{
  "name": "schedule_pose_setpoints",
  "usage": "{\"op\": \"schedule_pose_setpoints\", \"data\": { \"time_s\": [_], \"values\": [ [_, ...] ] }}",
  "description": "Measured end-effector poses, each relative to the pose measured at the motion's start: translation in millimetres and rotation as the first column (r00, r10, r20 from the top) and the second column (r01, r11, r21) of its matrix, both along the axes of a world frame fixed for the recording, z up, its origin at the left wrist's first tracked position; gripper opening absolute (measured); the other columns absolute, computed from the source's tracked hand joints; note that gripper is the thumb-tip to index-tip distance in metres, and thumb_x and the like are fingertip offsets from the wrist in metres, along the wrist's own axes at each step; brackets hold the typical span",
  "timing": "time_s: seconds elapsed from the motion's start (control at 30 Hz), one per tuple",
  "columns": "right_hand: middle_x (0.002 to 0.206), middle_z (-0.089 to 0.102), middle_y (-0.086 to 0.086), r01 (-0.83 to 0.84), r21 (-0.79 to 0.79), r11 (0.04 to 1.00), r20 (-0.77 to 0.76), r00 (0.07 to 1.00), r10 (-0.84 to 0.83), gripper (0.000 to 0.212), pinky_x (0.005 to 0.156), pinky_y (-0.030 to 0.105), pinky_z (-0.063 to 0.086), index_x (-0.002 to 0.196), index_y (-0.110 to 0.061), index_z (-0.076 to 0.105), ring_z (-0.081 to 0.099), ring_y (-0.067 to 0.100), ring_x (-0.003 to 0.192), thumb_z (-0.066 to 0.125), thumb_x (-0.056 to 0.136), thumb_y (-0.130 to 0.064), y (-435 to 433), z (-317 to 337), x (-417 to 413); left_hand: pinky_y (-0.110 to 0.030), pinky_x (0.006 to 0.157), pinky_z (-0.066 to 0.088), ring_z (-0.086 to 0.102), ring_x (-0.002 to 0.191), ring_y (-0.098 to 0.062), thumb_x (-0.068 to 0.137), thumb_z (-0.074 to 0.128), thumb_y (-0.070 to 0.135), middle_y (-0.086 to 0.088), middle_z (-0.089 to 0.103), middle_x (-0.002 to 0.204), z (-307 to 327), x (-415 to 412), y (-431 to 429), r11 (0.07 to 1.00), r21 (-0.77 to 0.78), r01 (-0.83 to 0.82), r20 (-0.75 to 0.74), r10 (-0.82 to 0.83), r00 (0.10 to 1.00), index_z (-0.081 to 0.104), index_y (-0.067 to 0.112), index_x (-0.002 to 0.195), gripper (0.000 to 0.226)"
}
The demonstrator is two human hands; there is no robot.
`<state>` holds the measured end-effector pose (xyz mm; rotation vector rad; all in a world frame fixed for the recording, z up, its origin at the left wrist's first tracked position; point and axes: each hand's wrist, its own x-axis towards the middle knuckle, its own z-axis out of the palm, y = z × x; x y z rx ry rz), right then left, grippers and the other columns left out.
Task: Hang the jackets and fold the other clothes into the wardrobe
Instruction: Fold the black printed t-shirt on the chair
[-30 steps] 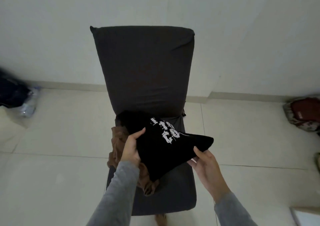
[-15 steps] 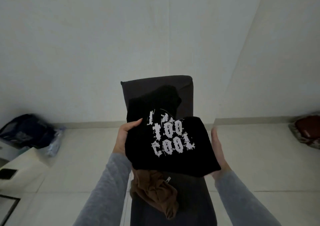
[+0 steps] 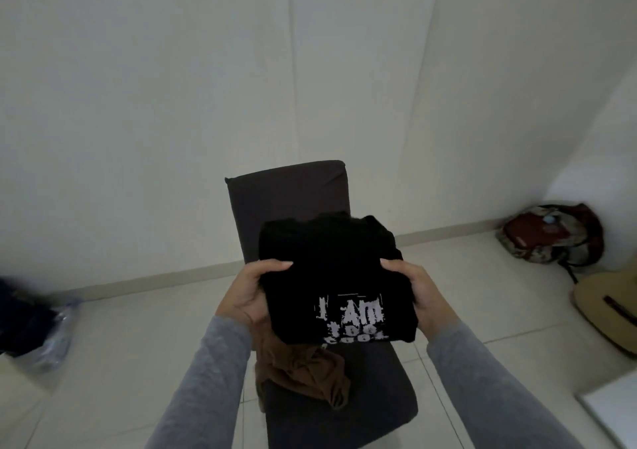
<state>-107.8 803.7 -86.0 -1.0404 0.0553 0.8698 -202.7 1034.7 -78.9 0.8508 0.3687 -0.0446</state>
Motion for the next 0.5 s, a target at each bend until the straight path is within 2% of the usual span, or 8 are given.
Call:
{"op": "schedule_pose_setpoints", "data": {
  "time_s": [0.07, 0.13, 0.2, 0.27, 0.33, 0.4, 0.5],
  "values": [
    [0.099, 0.068, 0.021, 0.041, 0.068, 0.997, -0.028, 0.999, -0.04, 0.049, 0.073, 0.041, 0.057, 0.116, 0.002, 0.061, 0.068, 0.034, 0.084, 0.069, 0.073, -0.018, -12, 7, -15, -0.035, 0.083, 0.057, 0.069, 0.093, -0.028, 0.075, 0.068, 0.011, -0.016, 0.071, 0.098, 10, -1, -9, 1.0, 0.013, 0.027, 0.003, -0.027, 1.0, 0.072, 0.0, 0.096, 0.024],
    [0.105, 0.069, 0.021, 0.109, 0.124, 0.986, -0.034, 0.994, -0.106, 0.04, 0.072, 0.038, 0.057, 0.115, -0.001, 0.064, 0.069, 0.032, 0.088, 0.065, 0.083, -0.024, -25, 14, -23, -0.039, 0.095, 0.05, 0.064, 0.107, -0.028, 0.086, 0.061, 0.022, -0.015, 0.067, 0.114, 19, 4, -23, 0.997, 0.037, 0.066, 0.011, -0.066, 0.998, 0.067, 0.003, 0.113, 0.033],
    [0.11, 0.068, 0.018, 0.137, 0.107, 0.985, 0.006, 0.99, -0.138, 0.038, 0.076, 0.035, 0.058, 0.112, -0.005, 0.069, 0.069, 0.028, 0.093, 0.063, 0.085, -0.032, -44, 26, -31, -0.04, 0.101, 0.044, 0.061, 0.113, -0.027, 0.088, 0.058, 0.028, -0.014, 0.065, 0.119, 30, 10, -42, 0.992, 0.063, 0.11, 0.029, -0.112, 0.993, 0.062, 0.005, 0.12, 0.04],
    [0.107, 0.069, 0.017, 0.151, 0.043, 0.988, 0.013, 0.988, -0.152, 0.039, 0.078, 0.032, 0.058, 0.108, -0.004, 0.07, 0.07, 0.025, 0.09, 0.066, 0.081, -0.031, -65, 37, -36, -0.042, 0.103, 0.041, 0.059, 0.116, -0.028, 0.09, 0.057, 0.03, -0.014, 0.062, 0.124, 38, 18, -61, 0.982, 0.098, 0.159, 0.064, -0.166, 0.984, 0.059, 0.006, 0.125, 0.042],
    [0.103, 0.07, 0.016, 0.205, 0.046, 0.978, 0.022, 0.978, -0.206, 0.038, 0.075, 0.031, 0.059, 0.107, -0.003, 0.069, 0.07, 0.024, 0.085, 0.066, 0.079, -0.029, -92, 51, -43, -0.044, 0.104, 0.04, 0.057, 0.118, -0.029, 0.092, 0.056, 0.028, -0.015, 0.06, 0.128, 45, 28, -83, 0.971, 0.133, 0.198, 0.123, -0.214, 0.969, 0.055, 0.008, 0.129, 0.042],
    [0.103, 0.071, 0.015, 0.316, 0.116, 0.942, 0.048, 0.945, -0.323, 0.038, 0.071, 0.032, 0.059, 0.109, -0.003, 0.068, 0.071, 0.024, 0.085, 0.061, 0.083, -0.029, -127, 62, -50, -0.044, 0.102, 0.042, 0.058, 0.117, -0.028, 0.093, 0.054, 0.026, -0.013, 0.061, 0.127, 55, 36, -113, 0.959, 0.167, 0.227, 0.17, -0.255, 0.952, 0.054, 0.011, 0.13, 0.039],
    [0.112, 0.067, 0.017, 0.426, 0.241, 0.872, 0.061, 0.89, -0.452, 0.044, 0.074, 0.033, 0.059, 0.118, -0.002, 0.064, 0.069, 0.026, 0.093, 0.057, 0.086, -0.031, -172, 75, -67, -0.037, 0.094, 0.048, 0.062, 0.112, -0.025, 0.095, 0.051, 0.023, -0.011, 0.064, 0.123, 68, 42, -157, 0.949, 0.168, 0.267, 0.224, -0.301, 0.927, 0.055, 0.012, 0.129, 0.035]
  ]
}}
